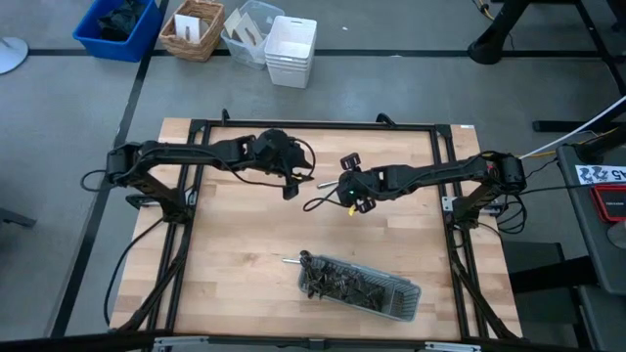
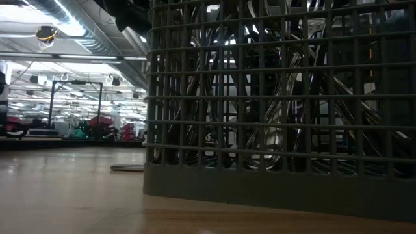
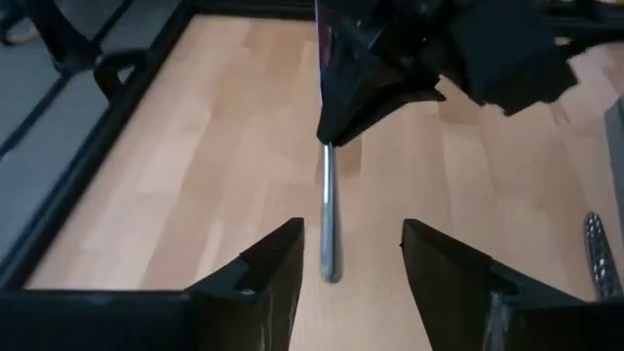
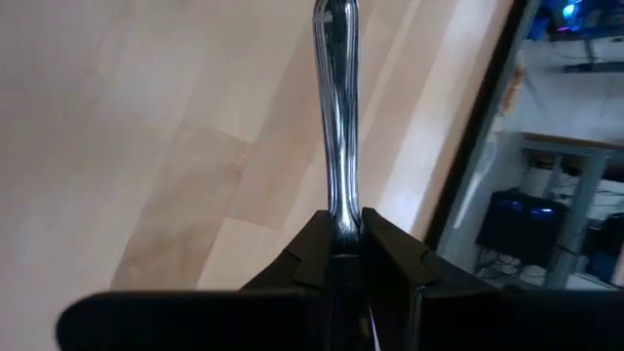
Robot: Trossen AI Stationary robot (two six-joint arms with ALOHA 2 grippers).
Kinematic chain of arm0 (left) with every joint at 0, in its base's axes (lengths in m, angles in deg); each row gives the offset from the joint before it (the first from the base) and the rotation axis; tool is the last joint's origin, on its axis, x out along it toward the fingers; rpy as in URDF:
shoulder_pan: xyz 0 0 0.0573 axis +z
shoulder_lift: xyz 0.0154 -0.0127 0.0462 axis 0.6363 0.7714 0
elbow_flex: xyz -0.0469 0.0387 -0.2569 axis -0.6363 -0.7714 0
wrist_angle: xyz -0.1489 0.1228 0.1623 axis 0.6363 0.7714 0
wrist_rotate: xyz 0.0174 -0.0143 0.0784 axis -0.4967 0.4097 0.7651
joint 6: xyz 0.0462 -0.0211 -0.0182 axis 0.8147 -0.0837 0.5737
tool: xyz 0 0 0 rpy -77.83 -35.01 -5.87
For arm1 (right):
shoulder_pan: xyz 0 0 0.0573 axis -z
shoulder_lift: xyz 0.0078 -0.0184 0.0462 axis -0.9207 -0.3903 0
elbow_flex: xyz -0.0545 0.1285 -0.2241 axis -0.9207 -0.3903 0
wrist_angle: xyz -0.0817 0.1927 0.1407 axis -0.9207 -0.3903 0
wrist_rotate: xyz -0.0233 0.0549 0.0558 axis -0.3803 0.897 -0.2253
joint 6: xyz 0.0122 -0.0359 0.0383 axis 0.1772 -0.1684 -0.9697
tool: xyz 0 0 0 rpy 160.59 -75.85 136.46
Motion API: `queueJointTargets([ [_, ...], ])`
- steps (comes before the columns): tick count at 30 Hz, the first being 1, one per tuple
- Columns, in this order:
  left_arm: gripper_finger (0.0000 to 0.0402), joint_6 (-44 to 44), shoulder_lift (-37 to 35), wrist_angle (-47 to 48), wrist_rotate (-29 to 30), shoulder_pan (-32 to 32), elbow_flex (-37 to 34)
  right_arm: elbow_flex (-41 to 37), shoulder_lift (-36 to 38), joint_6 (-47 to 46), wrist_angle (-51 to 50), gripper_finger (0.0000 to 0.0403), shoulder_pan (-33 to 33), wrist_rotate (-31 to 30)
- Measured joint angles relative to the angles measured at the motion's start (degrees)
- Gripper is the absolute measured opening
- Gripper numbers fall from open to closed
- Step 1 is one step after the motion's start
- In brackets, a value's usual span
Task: Sort silverware
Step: Put the knife into the gray silverware rack
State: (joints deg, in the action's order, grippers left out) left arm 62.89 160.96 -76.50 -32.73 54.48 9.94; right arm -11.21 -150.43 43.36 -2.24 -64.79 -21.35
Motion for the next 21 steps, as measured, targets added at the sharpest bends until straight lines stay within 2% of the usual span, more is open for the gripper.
queueJointTargets([
  [7,0.0163,-0.99,4.93,-0.81,0.00,-0.35,0.00,0.00,0.00,2.80,2.10,0.0048,-0.01,-4.59],
  [15,0.0163,-1.27,7.79,-8.80,0.02,1.55,-0.02,0.00,0.00,4.08,2.50,0.0048,-0.01,-4.83],
  [21,0.0162,-4.04,10.03,-10.68,-0.69,1.71,0.00,0.00,0.00,4.25,5.30,0.0048,-0.01,-6.08],
])
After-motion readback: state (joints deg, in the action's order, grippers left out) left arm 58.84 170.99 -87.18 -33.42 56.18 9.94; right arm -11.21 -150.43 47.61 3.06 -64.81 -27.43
